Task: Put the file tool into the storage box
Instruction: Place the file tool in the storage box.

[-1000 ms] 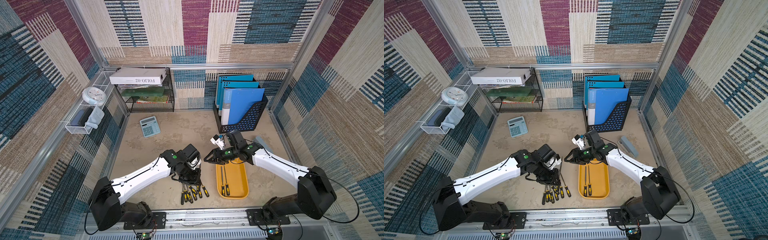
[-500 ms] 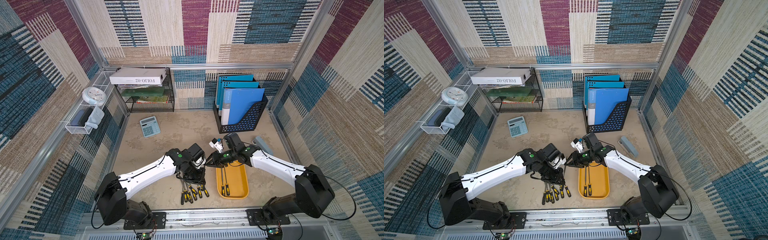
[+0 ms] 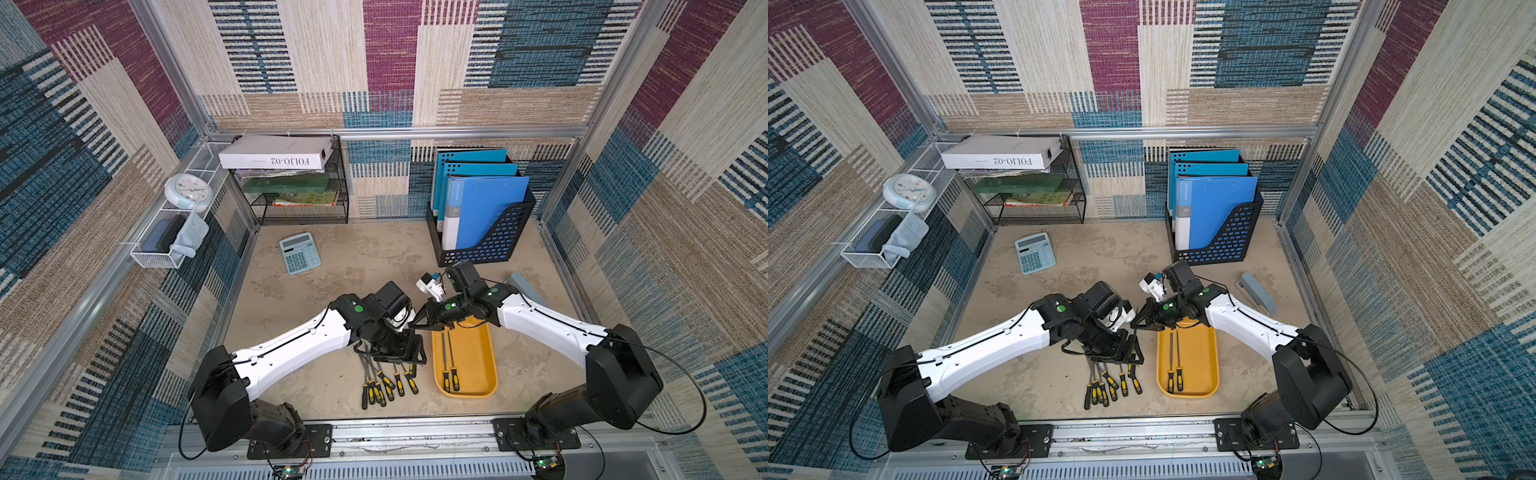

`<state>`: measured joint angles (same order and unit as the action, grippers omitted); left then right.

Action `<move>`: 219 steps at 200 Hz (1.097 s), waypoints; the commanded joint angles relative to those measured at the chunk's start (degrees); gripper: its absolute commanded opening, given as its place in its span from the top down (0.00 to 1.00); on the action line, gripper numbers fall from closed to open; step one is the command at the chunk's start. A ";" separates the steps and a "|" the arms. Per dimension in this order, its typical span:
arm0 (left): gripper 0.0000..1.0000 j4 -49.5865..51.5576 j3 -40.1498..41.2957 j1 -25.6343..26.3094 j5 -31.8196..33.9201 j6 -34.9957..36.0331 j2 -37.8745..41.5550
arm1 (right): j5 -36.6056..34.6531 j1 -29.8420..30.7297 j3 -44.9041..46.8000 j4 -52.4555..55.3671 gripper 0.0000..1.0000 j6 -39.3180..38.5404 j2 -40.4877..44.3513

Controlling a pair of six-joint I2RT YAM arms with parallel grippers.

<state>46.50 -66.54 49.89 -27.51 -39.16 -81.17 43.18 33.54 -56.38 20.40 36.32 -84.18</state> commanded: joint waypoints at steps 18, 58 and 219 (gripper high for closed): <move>0.04 2.84 1.69 -1.60 3.00 -1.93 4.08 | -8.35 -8.21 -1.83 20.09 1.00 -11.46 3.11; 0.04 3.74 7.88 -4.79 6.17 -4.71 9.01 | -23.36 -10.07 -3.19 30.19 1.00 -18.65 0.80; 0.06 5.34 22.17 -8.50 13.79 -11.79 18.57 | -26.04 -7.96 6.11 19.00 0.98 -15.66 -4.58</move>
<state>50.46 -45.50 41.47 -15.59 -49.34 -63.07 16.82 25.43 -51.05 41.01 20.16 -88.16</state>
